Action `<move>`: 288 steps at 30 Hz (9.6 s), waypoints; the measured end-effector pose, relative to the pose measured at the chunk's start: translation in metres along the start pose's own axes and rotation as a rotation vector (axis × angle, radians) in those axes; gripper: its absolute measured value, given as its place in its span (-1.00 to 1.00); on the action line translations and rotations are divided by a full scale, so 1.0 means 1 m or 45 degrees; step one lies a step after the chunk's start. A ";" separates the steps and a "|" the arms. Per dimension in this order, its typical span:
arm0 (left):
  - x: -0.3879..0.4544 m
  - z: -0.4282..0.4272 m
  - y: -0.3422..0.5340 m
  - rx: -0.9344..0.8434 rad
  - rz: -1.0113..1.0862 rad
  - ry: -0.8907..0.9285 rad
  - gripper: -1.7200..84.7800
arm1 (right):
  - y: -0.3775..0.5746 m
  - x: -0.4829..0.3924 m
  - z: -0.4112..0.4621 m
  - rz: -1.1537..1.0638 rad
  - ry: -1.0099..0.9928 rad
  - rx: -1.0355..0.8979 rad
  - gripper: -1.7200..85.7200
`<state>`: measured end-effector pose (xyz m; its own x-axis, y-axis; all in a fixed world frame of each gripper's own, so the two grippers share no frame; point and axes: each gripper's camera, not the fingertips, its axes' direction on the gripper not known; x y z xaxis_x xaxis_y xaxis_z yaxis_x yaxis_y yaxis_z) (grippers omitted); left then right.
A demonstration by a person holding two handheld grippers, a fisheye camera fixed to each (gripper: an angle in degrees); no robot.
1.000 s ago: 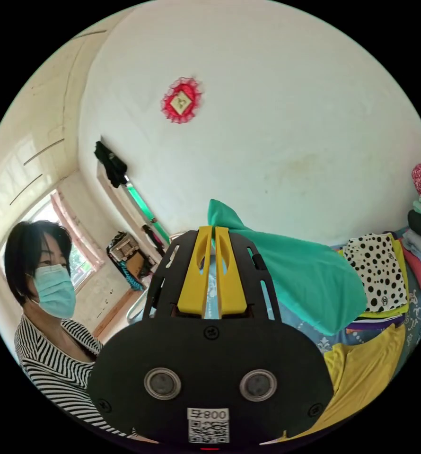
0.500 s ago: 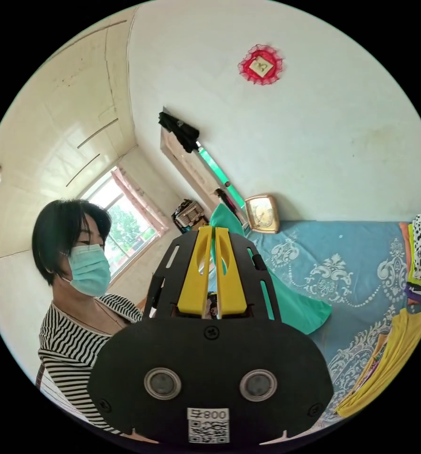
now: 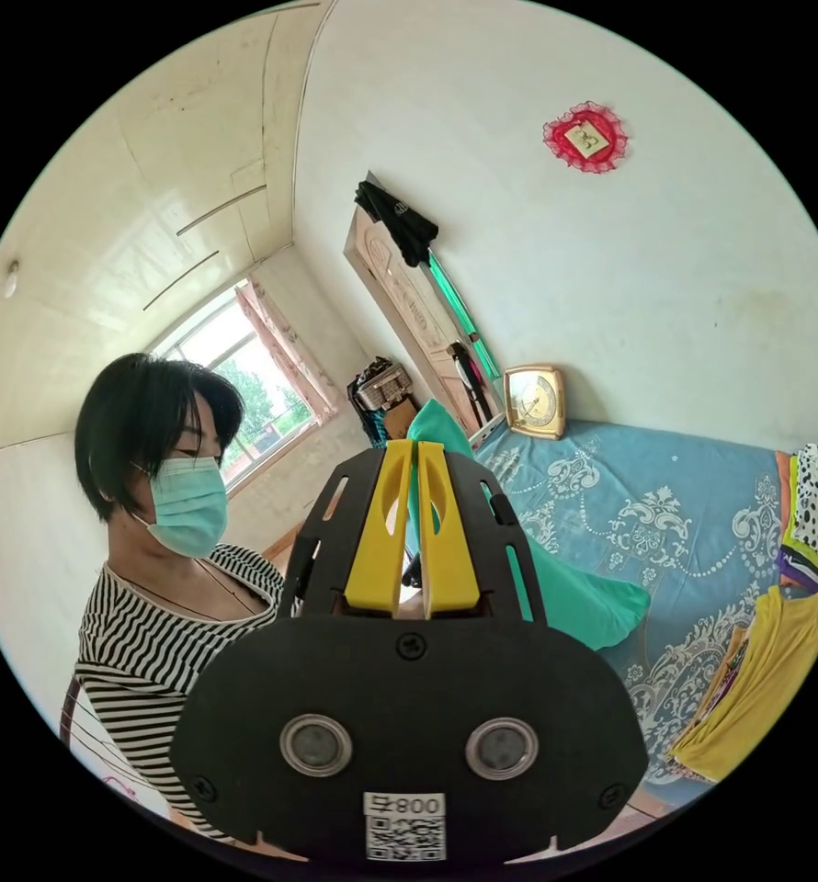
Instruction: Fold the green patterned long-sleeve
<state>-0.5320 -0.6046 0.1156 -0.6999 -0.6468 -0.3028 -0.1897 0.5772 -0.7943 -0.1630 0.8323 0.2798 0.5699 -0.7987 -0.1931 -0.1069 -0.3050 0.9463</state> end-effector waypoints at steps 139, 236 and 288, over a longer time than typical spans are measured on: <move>-0.203 -0.418 0.593 -0.065 -0.957 0.045 -0.65 | 0.570 0.566 -0.069 0.975 0.616 -0.857 -0.81; -0.306 -0.025 0.417 -0.140 -0.391 -0.820 -0.95 | 0.493 0.771 0.305 0.140 1.079 -0.855 -0.96; -0.587 0.319 0.255 0.001 -0.267 -0.831 -0.96 | 0.346 0.966 0.468 0.260 0.674 -0.618 -0.96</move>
<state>0.0499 -0.2363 -0.0769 -0.0899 -0.9129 -0.3982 -0.2752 0.4070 -0.8710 -0.0310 -0.2878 0.2996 0.9066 -0.4206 0.0332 0.0492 0.1836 0.9818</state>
